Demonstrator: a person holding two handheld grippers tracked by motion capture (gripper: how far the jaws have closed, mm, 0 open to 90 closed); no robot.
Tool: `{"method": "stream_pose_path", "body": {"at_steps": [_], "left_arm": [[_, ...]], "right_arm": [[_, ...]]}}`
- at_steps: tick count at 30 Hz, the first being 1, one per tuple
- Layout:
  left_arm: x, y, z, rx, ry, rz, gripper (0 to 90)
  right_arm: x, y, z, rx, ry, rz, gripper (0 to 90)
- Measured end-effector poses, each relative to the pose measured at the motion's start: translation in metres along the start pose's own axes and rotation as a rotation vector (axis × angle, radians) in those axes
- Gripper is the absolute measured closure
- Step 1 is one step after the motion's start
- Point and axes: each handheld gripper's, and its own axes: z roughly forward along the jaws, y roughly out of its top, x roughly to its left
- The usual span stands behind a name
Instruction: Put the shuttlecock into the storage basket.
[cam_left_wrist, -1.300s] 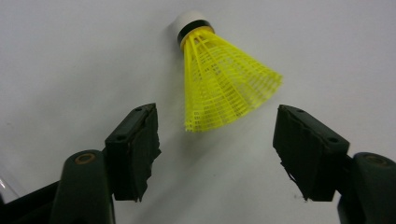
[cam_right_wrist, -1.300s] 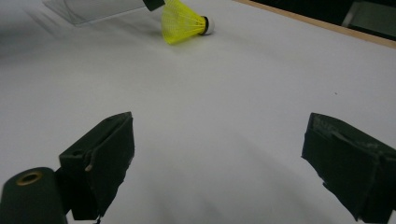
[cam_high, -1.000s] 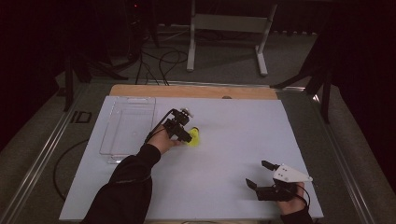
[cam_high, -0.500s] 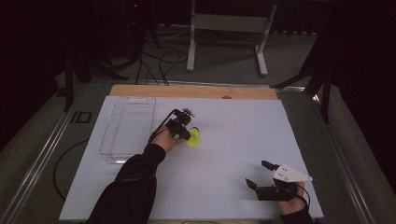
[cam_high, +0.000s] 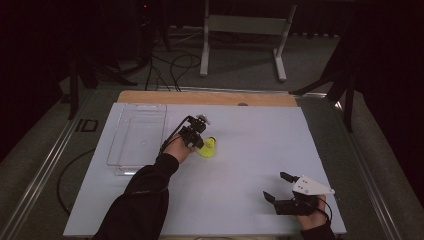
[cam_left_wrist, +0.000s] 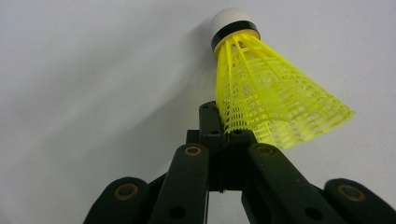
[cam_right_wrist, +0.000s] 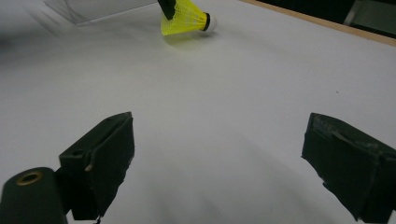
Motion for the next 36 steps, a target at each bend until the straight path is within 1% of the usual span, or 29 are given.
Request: {"method": "stream_pose_path", "body": {"at_steps": [1,3,5,6,7,9,10,12,14,15,17,18,19,20,22,24,25,27,28,29,30,31,32,33,35,36], "left_arm": [[-0.001,0.000,-0.002,-0.002,0.001,0.009,90.0],[-0.002,0.001,-0.005,-0.005,-0.005,0.010,90.0],[-0.003,0.001,-0.008,-0.002,0.000,0.022,90.0],[-0.004,0.002,-0.010,0.000,-0.005,0.026,90.0],[-0.005,0.002,-0.012,0.004,-0.006,0.038,90.0],[-0.007,0.003,-0.016,0.003,-0.002,0.046,90.0],[-0.007,0.003,-0.018,0.006,-0.008,0.053,90.0],[-0.008,0.003,-0.023,0.003,-0.005,0.054,90.0],[-0.009,0.003,-0.028,0.002,-0.011,0.063,90.0],[-0.010,0.003,-0.030,0.001,-0.004,0.064,90.0],[-0.010,0.003,-0.035,-0.002,-0.011,0.068,90.0],[-0.010,0.002,-0.040,-0.006,-0.001,0.068,90.0],[-0.010,0.002,-0.040,-0.006,-0.001,0.068,90.0],[-0.010,0.002,-0.046,-0.010,-0.002,0.072,90.0],[-0.010,0.002,-0.049,-0.017,-0.002,0.072,90.0],[-0.011,0.001,-0.054,-0.010,-0.001,0.085,90.0],[-0.011,0.001,-0.057,-0.010,0.001,0.083,90.0],[-0.011,0.001,-0.061,0.010,-0.006,0.098,90.0],[-0.012,0.001,-0.064,0.015,0.006,0.094,90.0],[-0.012,0.001,-0.066,0.023,0.009,0.099,90.0],[-0.011,0.001,-0.069,0.022,0.006,0.098,90.0],[-0.011,0.001,-0.072,0.026,0.012,0.095,90.0],[-0.010,0.001,-0.075,0.029,0.010,0.100,90.0],[-0.009,0.001,-0.077,0.030,0.004,0.095,90.0],[-0.009,0.000,-0.081,0.040,0.015,0.100,90.0],[-0.008,0.000,-0.083,0.040,0.009,0.093,90.0]], "right_arm": [[0.000,0.000,0.000,0.000,0.000,-0.002,9.6],[0.000,0.000,0.000,-0.001,-0.001,-0.004,9.6],[0.000,0.000,0.000,0.000,-0.002,-0.003,9.6],[0.000,0.000,0.000,0.000,-0.002,-0.003,9.6],[0.000,0.000,0.000,0.000,-0.002,-0.002,9.5],[0.000,0.000,0.000,0.001,-0.002,0.000,9.6],[0.000,0.000,0.000,0.001,-0.002,-0.001,9.6],[0.000,0.000,0.000,0.002,-0.003,0.000,9.6],[0.000,0.000,0.000,0.002,-0.004,-0.001,9.6],[0.000,0.000,0.000,0.002,-0.004,-0.001,9.6],[0.000,0.000,0.000,0.003,-0.005,-0.003,9.6],[0.000,0.000,0.000,0.003,-0.005,-0.002,9.6],[0.000,0.000,0.000,0.003,-0.005,-0.002,9.6],[0.000,0.000,0.000,0.002,-0.006,0.000,9.6],[0.000,0.000,0.000,0.003,-0.005,0.000,9.6],[0.000,0.000,0.000,0.006,-0.005,-0.003,9.6],[0.000,0.000,0.000,0.006,-0.005,-0.003,9.6],[0.000,0.000,0.001,0.006,-0.005,-0.004,9.6],[0.000,0.000,0.001,0.008,-0.007,-0.007,9.6],[0.000,0.000,0.001,0.008,-0.008,-0.006,9.6],[0.000,0.000,0.001,0.008,-0.007,-0.005,9.6],[0.000,0.000,0.001,0.008,-0.007,-0.005,9.6],[0.000,0.000,0.001,0.008,-0.008,-0.005,9.6],[0.000,0.000,0.001,0.008,-0.008,-0.005,9.6],[0.000,0.000,0.001,0.007,-0.008,-0.005,9.6],[0.000,0.000,0.001,0.007,-0.008,-0.004,9.6]]}}
